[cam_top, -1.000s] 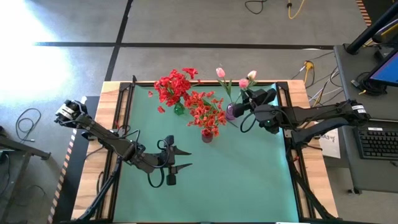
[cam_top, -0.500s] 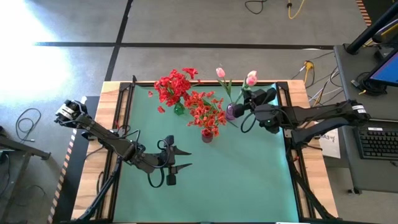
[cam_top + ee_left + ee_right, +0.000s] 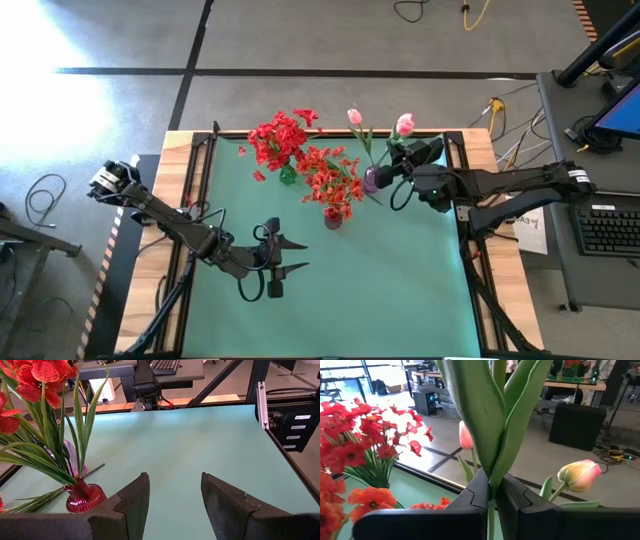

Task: Sort flowers into vase by color
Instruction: Put the pink tulip into the purple vase, then put the orange flowers into the red vase

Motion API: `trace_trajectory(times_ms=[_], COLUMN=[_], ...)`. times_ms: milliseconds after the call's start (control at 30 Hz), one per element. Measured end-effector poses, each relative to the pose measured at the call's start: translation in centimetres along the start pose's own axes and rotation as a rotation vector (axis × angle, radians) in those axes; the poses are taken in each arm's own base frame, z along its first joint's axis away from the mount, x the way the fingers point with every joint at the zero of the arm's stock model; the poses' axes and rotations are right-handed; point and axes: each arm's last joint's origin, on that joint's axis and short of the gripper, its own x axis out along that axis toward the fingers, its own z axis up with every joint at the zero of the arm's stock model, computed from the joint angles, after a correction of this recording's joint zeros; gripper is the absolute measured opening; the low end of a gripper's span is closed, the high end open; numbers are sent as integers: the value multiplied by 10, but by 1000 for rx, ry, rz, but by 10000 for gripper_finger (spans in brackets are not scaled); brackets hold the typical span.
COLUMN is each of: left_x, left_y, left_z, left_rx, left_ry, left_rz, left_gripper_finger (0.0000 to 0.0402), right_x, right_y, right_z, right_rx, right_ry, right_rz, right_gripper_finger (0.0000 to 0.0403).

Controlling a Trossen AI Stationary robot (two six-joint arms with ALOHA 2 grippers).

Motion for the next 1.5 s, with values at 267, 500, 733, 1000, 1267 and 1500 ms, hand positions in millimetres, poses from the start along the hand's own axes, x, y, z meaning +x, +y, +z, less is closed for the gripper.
trace_trajectory(times_ms=[267,500,733,1000,1267,1500], left_x=[0,0,0,0,0,0], left_y=[0,0,0,0,0,0], left_z=[0,0,0,0,0,0], left_rx=[0,-4,-7,-30,-30,-30], left_ry=[1,1,1,1,1,1], left_rz=[0,0,0,0,0,0], left_gripper_finger=[165,165,165,165,165,165], right_x=[1,1,1,-1,-5,-14], right_y=[0,-1,-2,-2,-5,-5], right_z=[-4,-5,-9,-6,5,26], right_rx=[14,8,-6,-29,-72,-65], right_ry=[7,12,34,65,88,139], right_rz=[-3,-5,-14,31,28,121], right_gripper_finger=[32,78,153,234,288,305])
